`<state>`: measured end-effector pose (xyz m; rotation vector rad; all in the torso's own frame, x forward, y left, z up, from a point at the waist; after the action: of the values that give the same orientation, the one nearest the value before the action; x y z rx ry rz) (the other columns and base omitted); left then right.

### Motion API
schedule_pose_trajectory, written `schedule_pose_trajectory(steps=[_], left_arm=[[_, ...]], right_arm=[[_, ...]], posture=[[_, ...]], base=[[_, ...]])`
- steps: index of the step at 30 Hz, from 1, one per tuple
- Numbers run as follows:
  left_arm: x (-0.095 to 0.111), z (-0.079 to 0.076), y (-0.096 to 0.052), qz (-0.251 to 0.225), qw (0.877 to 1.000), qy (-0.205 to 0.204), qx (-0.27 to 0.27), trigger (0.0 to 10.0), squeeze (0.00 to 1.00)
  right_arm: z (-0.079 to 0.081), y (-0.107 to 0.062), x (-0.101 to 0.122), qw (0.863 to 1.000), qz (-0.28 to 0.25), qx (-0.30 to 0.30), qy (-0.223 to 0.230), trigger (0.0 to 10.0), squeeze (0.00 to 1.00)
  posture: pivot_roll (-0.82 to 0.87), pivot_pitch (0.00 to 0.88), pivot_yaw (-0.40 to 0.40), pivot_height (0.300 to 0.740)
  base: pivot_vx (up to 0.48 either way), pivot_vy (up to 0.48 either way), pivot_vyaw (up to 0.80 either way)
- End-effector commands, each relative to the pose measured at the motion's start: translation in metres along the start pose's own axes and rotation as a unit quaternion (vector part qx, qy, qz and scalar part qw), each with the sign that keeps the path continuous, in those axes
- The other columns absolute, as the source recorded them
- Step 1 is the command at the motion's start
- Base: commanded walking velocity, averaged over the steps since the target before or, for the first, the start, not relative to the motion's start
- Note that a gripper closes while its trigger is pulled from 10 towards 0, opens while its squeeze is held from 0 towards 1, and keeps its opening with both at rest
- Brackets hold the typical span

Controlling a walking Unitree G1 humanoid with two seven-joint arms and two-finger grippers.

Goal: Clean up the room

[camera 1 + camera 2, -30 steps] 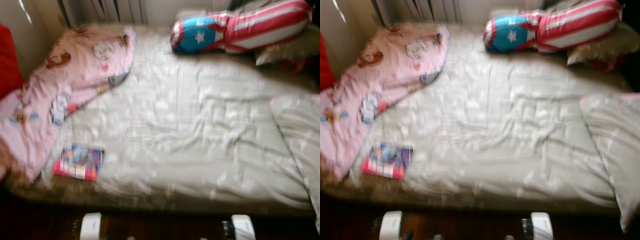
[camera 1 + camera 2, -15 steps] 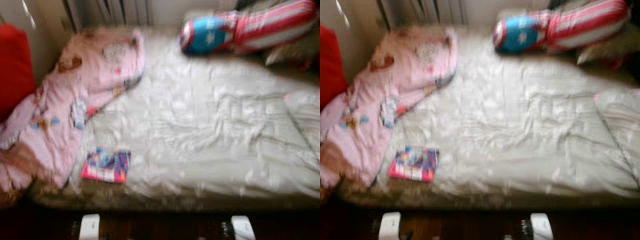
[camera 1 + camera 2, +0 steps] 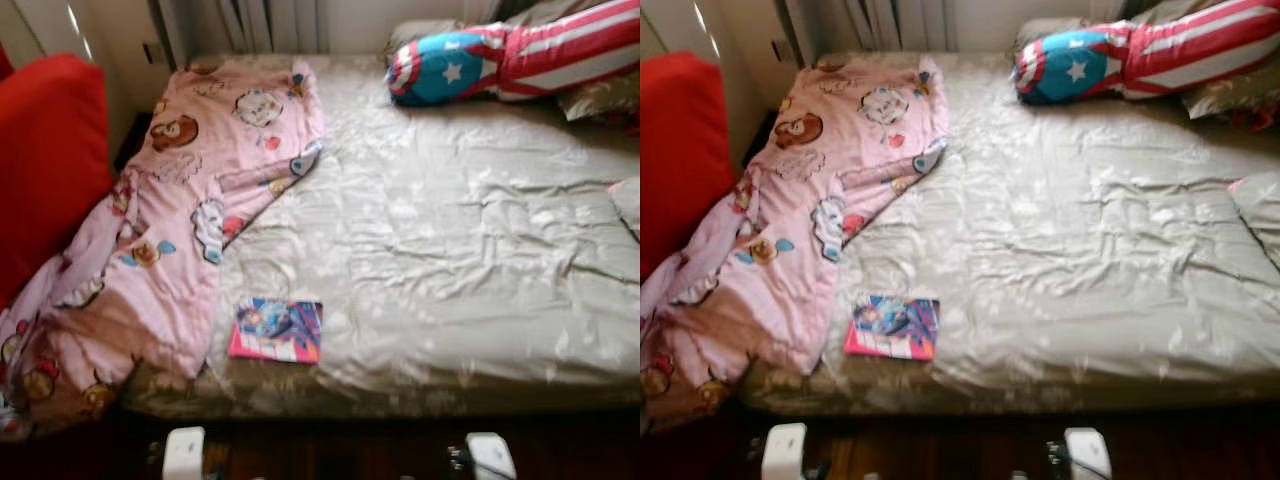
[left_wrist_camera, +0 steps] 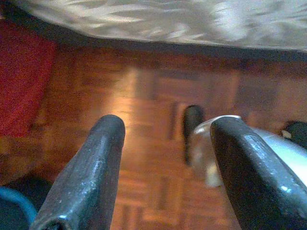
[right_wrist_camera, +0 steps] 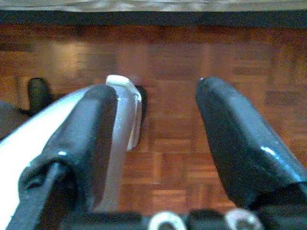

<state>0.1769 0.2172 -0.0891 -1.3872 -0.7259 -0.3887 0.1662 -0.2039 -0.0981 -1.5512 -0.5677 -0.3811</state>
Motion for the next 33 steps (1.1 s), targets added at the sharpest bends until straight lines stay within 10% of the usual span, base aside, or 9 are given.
schedule_pose_trajectory(steps=[1,33], left_arm=[[-0.0085,-0.0017,-0.002,0.014,1.0,-0.002,-0.003,10.0,0.0],[-0.0044,-0.0051,-0.0013,0.001,1.0,-0.008,-0.007,10.0,0.0]], right_arm=[[-0.007,-0.0028,-0.0089,1.0,0.015,-0.009,0.0,10.0,0.0],[-0.0068,-0.0027,-0.0077,1.0,0.012,-0.005,-0.016,10.0,0.0]], posture=[[-0.1,0.181,0.01,0.74],[-0.09,0.18,0.007,0.74]], base=[[0.0,0.476,0.0],[0.0,0.101,0.17]])
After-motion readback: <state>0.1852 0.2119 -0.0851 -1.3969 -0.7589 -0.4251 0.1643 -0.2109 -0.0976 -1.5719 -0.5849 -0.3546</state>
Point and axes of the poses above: a point about 5 cm out from each wrist's last joint towards the gripper, its own y axis pointing out of the wrist towards the gripper, its own x axis along the axis of the wrist's last joint, z = x × y, the point moved 1 cm from there along y, pointing out of the wrist towards the gripper, and after that the axes turned 6 degrees about -y, right-handed, at the moved point
